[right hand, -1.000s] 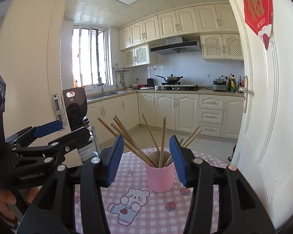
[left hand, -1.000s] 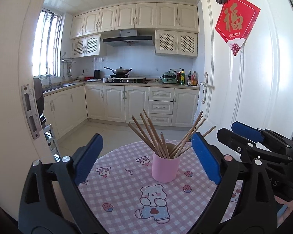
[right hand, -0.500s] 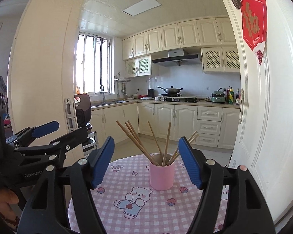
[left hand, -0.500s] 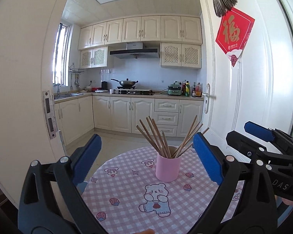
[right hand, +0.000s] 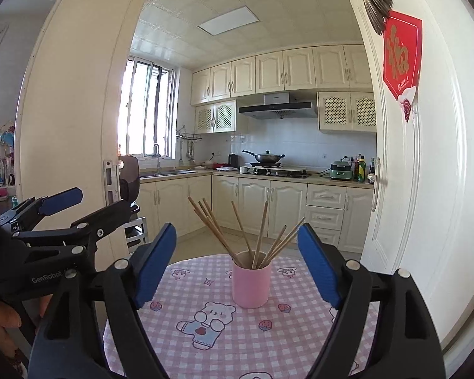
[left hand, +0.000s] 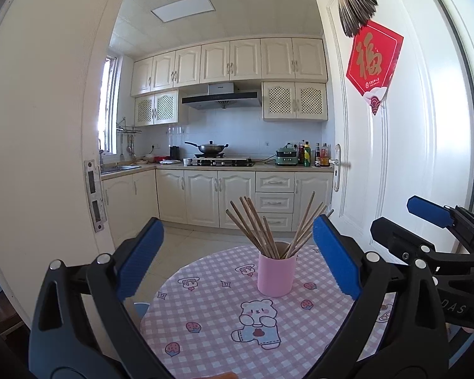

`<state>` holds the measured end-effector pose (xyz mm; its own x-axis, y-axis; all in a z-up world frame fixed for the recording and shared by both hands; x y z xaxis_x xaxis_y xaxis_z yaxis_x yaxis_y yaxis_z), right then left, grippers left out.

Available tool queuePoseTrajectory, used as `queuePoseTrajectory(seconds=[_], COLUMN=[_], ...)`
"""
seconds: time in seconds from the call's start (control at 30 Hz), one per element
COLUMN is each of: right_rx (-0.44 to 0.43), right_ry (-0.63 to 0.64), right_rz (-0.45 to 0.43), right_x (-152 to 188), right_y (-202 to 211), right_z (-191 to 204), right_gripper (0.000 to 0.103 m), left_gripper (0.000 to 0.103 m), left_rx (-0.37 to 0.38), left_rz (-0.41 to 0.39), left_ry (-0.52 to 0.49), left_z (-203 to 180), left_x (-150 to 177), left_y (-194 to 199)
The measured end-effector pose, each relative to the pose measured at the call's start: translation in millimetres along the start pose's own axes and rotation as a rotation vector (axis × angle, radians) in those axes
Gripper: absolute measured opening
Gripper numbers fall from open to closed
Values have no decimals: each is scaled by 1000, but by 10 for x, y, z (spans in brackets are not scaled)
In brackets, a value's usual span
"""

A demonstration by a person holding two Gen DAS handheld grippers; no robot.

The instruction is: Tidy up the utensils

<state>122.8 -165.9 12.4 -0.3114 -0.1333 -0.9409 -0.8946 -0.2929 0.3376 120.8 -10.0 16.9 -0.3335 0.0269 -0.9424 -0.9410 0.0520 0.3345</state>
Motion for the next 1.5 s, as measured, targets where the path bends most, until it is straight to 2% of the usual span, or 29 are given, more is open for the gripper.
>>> queuePoseTrajectory(seconds=[0.53,0.8,1.5], right_rx=[70,76,78], right_ry=[-34,-36,-25], right_rz=[-47,-58,-59], right_x=[74,83,105], right_y=[142,182,172], right_z=[-56,-53,-61], right_gripper=[92,94,94], left_gripper=[96,97,97], left_rx=[20,-22,-28], left_rz=[22,-7,-13], left_ry=[6,-5,-8], left_z=[-8,-24,-21], left_x=[73,80,119], left_y=[26,117,113])
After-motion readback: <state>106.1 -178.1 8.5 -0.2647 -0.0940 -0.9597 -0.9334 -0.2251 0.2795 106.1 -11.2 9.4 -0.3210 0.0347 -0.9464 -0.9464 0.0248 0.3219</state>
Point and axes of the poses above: each gripper's, at about its wrist camera, not at the fingertips, and y roughly against the way its jaws point, z to its left, x to its underside, the point moved 8 cm from there along -y, roughly the way its jaws point, and after that the axes turned 14 degrees about z, right-handed, at the moved point
